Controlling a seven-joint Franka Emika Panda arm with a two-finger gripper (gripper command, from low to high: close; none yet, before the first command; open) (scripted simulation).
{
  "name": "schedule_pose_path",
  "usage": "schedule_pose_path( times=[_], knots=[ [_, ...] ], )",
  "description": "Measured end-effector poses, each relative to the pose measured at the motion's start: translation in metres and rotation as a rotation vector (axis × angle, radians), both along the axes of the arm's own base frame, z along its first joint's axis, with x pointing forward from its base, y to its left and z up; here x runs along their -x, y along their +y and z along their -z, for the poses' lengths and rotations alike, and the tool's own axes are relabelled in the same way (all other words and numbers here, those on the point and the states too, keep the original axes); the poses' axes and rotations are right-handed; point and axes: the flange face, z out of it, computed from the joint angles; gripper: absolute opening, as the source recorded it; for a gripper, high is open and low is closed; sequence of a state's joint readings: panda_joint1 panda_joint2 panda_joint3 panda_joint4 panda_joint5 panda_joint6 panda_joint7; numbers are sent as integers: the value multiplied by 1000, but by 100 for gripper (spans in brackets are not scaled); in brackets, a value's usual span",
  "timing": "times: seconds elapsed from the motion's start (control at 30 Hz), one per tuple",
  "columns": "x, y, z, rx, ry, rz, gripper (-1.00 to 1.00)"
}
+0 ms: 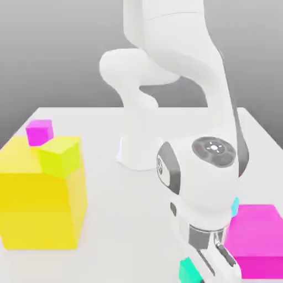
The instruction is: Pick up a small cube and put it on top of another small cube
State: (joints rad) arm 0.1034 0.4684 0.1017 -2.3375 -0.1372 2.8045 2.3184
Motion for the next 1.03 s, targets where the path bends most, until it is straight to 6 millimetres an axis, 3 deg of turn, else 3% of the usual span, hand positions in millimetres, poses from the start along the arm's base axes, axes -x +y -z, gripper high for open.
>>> schedule_pose_path(
  times=[0.07, 0.27, 0.53, 0.67, 0.77, 0.9, 0.93, 1.03],
  knots=[
    [0, 0, 0, 0, 1, 0, -100],
    [8, 9, -69, -16, 4, -25, -100],
    [73, 64, -145, -64, 6, -241, -100],
    [108, 73, -170, -40, 2, -331, -100],
    [131, 78, -176, -6, 1, -389, -100],
    [134, 79, -134, 5, 1, -401, -100],
    [135, 79, -123, 3, 1, -402, 100],
    [135, 79, -123, 3, 1, -402, 100]
  ],
)
